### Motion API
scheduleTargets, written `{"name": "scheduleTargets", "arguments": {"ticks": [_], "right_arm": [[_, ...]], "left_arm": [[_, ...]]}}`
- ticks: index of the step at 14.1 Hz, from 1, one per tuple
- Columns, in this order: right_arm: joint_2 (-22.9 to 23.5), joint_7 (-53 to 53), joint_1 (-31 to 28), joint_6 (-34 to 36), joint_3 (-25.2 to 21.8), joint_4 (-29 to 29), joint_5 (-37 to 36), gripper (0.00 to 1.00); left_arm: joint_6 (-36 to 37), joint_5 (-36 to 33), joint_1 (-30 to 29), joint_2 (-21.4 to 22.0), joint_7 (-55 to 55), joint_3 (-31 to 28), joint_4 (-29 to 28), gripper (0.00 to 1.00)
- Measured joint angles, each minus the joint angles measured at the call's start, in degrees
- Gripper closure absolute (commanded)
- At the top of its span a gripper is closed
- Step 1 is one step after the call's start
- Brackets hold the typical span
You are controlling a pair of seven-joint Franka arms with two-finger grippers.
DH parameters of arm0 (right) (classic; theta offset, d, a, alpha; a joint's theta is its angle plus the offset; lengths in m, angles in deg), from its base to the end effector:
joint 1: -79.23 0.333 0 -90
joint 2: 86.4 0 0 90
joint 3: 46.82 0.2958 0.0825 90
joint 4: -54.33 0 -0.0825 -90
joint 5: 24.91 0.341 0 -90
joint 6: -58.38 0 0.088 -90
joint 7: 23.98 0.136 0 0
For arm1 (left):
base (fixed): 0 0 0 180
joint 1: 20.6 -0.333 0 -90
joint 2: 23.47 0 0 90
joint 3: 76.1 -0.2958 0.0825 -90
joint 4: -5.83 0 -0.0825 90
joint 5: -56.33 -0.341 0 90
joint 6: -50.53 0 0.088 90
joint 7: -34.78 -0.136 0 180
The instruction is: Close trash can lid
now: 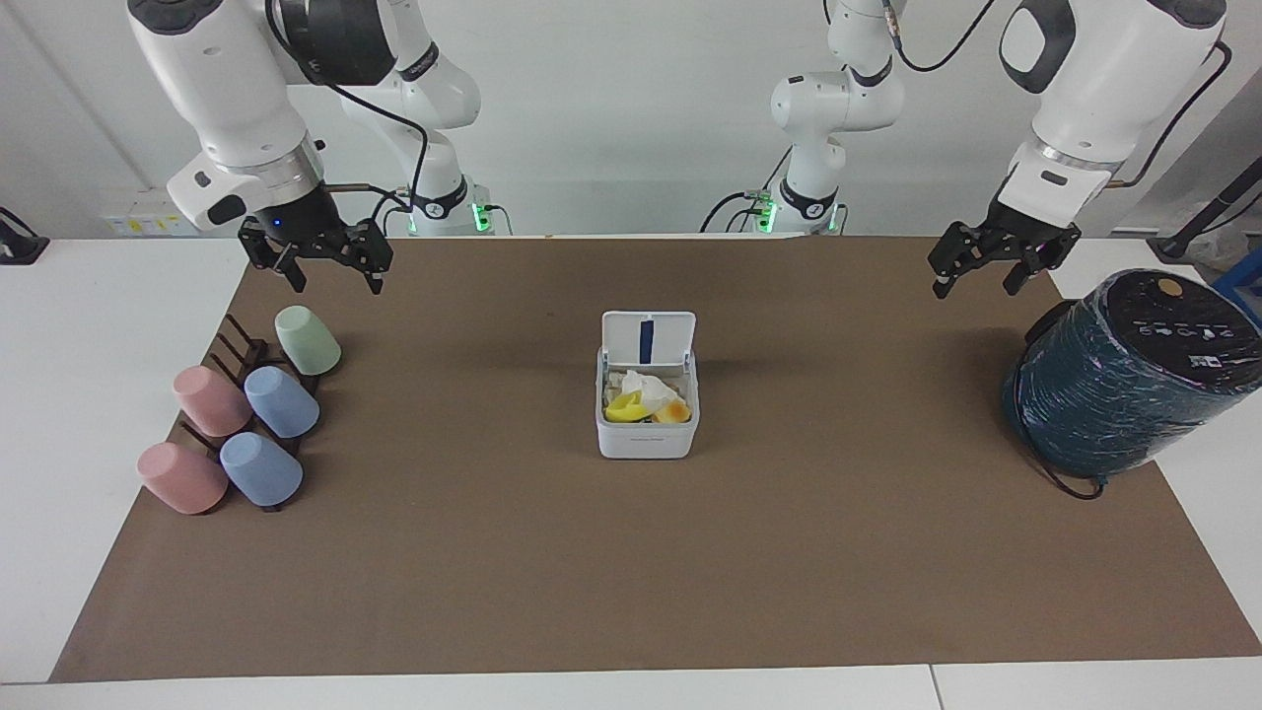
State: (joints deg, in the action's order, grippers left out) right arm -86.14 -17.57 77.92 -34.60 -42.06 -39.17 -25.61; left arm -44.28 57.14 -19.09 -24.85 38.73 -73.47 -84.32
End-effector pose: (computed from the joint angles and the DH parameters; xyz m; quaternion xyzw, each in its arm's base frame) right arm 0.5148 0.0293 0.5512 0.9996 -0.0255 -0.0063 0.0065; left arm 0.5268 -0.0397 0.5694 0.9996 -0.0012 0.0280 0.0096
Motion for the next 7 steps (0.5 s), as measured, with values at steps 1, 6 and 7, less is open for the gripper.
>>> {"name": "scheduleTargets", "arguments": {"ticks": [1,6,7], "right_arm": [[0.0,0.0,0.0,0.0,0.0,0.0,0.0,0.0],[0.0,0.0,0.0,0.0,0.0,0.0,0.0,0.0],[0.0,0.0,0.0,0.0,0.0,0.0,0.0,0.0]], "left_arm": [[0.0,0.0,0.0,0.0,0.0,0.0,0.0,0.0],[0.0,0.0,0.1,-0.1,0.0,0.4,-0.1,0.0],[0.0,0.0,0.3,-0.1,0.0,0.5,-0.2,0.0]]}}
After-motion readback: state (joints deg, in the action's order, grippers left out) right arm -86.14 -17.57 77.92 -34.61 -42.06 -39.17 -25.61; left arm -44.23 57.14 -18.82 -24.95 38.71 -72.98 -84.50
